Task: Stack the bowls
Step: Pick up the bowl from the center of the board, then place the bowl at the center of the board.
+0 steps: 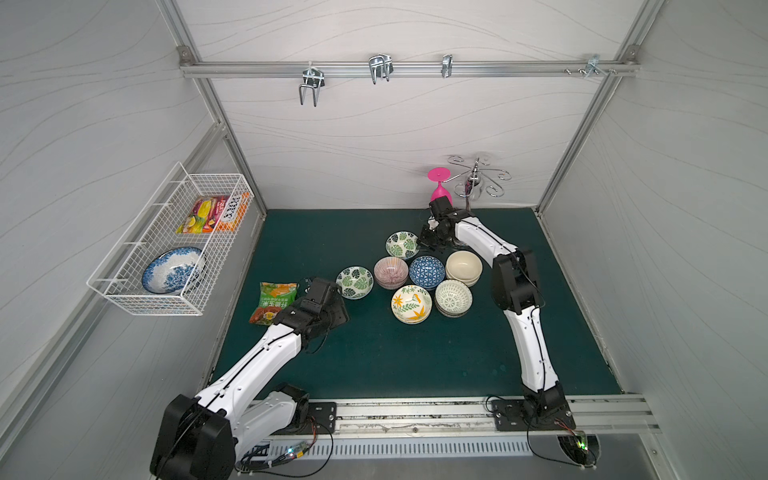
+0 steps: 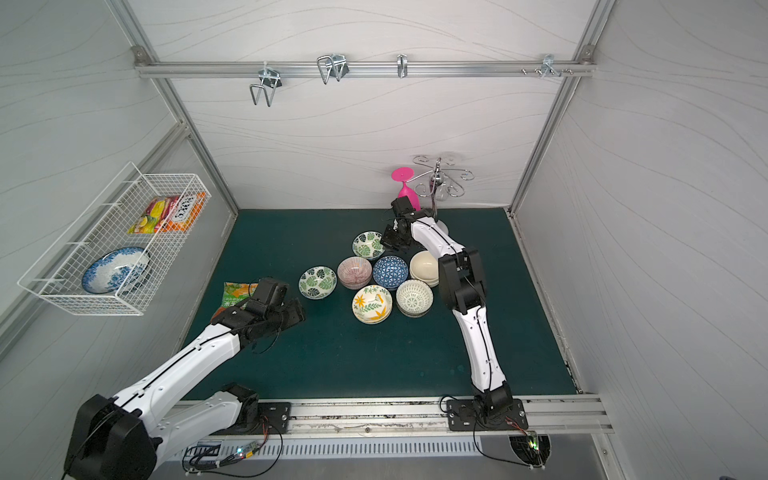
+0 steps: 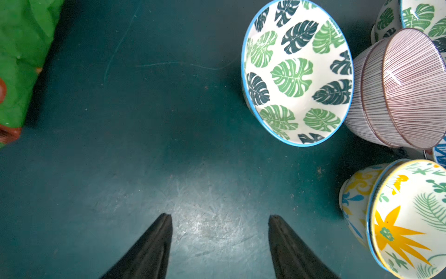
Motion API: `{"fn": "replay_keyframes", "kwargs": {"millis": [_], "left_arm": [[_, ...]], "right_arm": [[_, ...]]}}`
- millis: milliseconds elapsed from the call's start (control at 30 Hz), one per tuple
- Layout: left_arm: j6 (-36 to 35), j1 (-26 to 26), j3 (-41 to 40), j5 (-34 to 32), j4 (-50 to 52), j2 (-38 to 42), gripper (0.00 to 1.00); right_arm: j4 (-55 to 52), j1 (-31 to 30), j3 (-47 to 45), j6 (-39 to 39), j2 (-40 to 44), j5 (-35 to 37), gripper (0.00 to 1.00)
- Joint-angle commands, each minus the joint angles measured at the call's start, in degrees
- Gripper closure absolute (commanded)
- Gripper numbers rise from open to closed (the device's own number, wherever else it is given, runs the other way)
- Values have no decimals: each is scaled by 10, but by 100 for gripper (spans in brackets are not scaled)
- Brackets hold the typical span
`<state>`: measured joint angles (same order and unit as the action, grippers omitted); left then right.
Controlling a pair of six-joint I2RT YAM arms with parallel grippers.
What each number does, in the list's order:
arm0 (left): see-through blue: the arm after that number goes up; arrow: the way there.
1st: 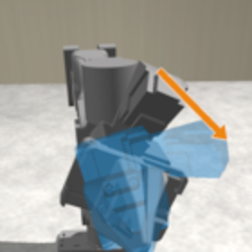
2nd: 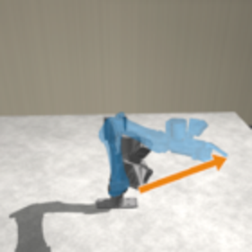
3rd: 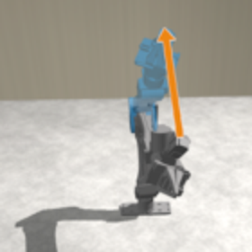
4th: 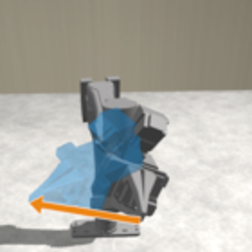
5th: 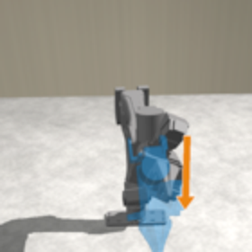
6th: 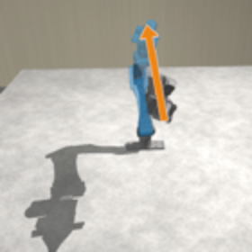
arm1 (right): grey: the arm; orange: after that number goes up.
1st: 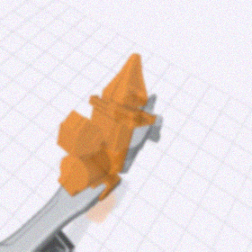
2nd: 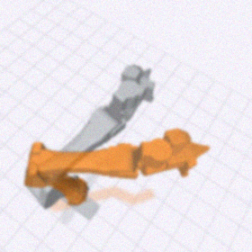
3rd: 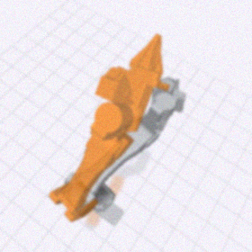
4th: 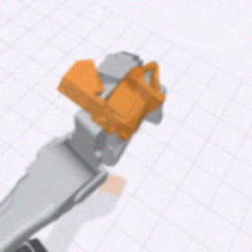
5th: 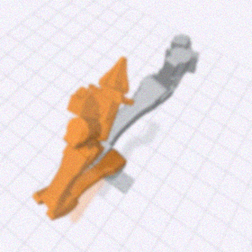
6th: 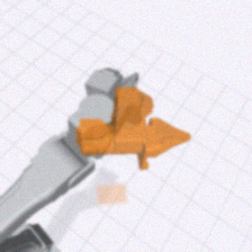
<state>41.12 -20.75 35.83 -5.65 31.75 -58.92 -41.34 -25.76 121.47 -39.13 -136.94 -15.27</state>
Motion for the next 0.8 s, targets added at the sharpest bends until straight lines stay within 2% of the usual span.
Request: {"fn": "replay_keyframes", "kwargs": {"millis": [0, 167, 267, 433, 567, 767], "left_arm": [[-2, 1, 18, -13, 15, 13, 29], [-2, 1, 22, -18, 27, 27, 15], [-5, 1, 26, -16, 35, 35, 1], [-17, 1, 39, -15, 50, 41, 0], [-36, 1, 59, -14, 64, 44, 0], [-60, 2, 73, -17, 65, 68, 0]], "right_arm": [[3, -3, 25, 13, 56, -6, 100], [-1, -9, 25, 22, 92, 1, 100], [-10, -12, 19, 27, 121, 5, 100], [-13, -21, -50, 41, 210, 5, 100], [5, -28, -177, 63, 319, -40, 100], [-24, -60, -385, 93, 521, -43, 100]]}}
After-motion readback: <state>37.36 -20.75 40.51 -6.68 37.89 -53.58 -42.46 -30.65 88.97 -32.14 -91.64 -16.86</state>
